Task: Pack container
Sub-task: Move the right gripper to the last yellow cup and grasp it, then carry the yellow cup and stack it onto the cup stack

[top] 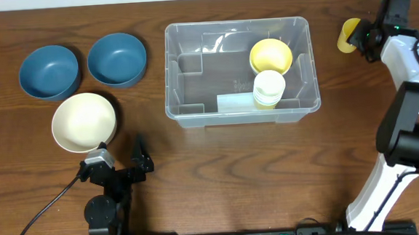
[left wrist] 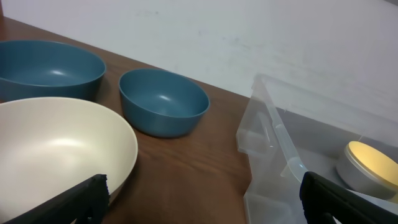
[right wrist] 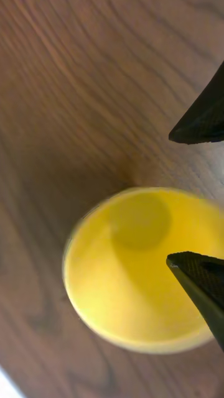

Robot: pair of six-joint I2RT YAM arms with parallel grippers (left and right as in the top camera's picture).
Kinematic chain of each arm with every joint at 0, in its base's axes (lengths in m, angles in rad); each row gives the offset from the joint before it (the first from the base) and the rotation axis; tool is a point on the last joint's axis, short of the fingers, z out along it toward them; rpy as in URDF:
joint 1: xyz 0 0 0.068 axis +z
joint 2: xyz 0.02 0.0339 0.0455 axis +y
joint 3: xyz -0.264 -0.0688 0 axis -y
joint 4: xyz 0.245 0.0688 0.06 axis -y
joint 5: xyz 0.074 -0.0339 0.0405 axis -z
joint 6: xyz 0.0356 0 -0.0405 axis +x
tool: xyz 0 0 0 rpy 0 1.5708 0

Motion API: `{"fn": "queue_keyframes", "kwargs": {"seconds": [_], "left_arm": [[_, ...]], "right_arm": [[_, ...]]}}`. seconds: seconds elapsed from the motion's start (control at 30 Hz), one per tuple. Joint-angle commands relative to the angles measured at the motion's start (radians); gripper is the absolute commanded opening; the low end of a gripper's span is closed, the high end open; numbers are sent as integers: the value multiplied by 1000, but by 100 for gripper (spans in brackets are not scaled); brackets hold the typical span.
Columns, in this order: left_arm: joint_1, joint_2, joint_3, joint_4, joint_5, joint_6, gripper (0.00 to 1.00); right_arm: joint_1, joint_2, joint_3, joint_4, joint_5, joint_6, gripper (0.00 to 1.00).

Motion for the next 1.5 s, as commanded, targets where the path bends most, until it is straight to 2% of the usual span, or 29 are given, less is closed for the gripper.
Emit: {"fn": "queue_keyframes", "kwargs": {"seconds": [0.0, 0.03, 0.13, 0.23, 0.5, 0.73, 0.93, 1.03, 1.17, 1.47], "left_arm": [[-2, -6, -18, -38, -30, 17, 98], [-2, -6, -18, -38, -30, 17, 98], [-2, -6, -18, -38, -30, 17, 98], [-2, -6, -18, -38, -30, 17, 98], [-2, -6, -18, -38, -30, 17, 98], [-2, -6, -18, -38, -30, 17, 98], [-2, -6, -18, -38, -30, 17, 98], [-2, -6, -18, -38, -30, 17, 98], [-2, -6, -18, -38, -30, 17, 98], [-2, -6, -18, -38, -30, 17, 98]], "right_arm": [[-9, 20, 13, 10, 13, -7, 50], [-10, 24, 13, 10, 14, -8, 47], [-10, 25, 13, 5, 14, -8, 19], [-10, 20, 13, -16, 12, -7, 1], [-12, -79, 14, -147, 6, -7, 1], [-12, -361, 14, -283, -47, 2, 1], [2, -596, 14, -432, -247, -2, 1], [51, -671, 14, -524, -338, -27, 1], [166, -697, 14, -609, -338, -68, 1], [393, -681, -27, -631, -247, -74, 1]]}}
